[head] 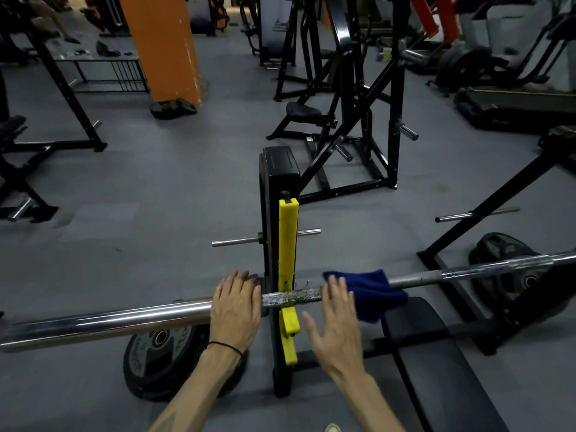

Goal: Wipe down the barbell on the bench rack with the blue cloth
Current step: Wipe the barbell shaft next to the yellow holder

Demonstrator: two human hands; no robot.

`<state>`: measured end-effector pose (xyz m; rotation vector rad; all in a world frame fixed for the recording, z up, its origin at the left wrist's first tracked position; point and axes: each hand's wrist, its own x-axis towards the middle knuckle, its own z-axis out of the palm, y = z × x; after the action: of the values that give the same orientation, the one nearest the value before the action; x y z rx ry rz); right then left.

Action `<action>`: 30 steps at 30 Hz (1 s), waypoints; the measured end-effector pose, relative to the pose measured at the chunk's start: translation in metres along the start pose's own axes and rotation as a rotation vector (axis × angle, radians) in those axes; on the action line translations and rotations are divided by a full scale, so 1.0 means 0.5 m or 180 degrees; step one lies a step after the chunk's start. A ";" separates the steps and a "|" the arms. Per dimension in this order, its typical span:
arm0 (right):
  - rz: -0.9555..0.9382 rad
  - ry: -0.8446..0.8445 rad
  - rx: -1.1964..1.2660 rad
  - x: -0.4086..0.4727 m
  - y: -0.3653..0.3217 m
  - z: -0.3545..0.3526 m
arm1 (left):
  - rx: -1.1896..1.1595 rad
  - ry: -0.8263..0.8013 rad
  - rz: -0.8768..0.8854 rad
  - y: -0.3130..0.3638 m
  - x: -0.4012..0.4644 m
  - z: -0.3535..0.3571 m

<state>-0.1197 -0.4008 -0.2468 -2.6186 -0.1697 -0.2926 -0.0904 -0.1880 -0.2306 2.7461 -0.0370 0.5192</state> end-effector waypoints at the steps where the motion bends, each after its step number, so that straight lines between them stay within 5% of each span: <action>1: -0.0111 -0.0183 0.0044 -0.003 -0.026 0.010 | -0.0002 0.0013 0.0005 0.000 0.000 0.001; 4: -0.0291 -0.0478 0.0188 -0.012 -0.066 0.034 | 0.0025 -0.0043 -0.0009 0.000 0.001 0.001; 11: -0.0708 0.0188 -0.0103 0.015 0.039 -0.005 | 0.0018 -0.0030 -0.0070 0.000 0.000 0.003; 18: -0.1005 0.0141 -0.0240 0.026 0.068 -0.003 | 0.0189 -0.0044 -0.0028 0.002 0.001 0.000; 24: -0.0998 0.0260 0.0007 0.029 0.096 -0.014 | 0.0721 -0.0123 0.0737 0.030 -0.026 -0.004; 30: -0.0836 0.0487 -0.0576 0.022 0.137 -0.019 | 0.0825 -0.0180 0.0854 0.030 -0.034 0.010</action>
<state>-0.0987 -0.4643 -0.2677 -2.7369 -0.4552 -0.6232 -0.1056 -0.2043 -0.2362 3.0286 -0.3821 0.5496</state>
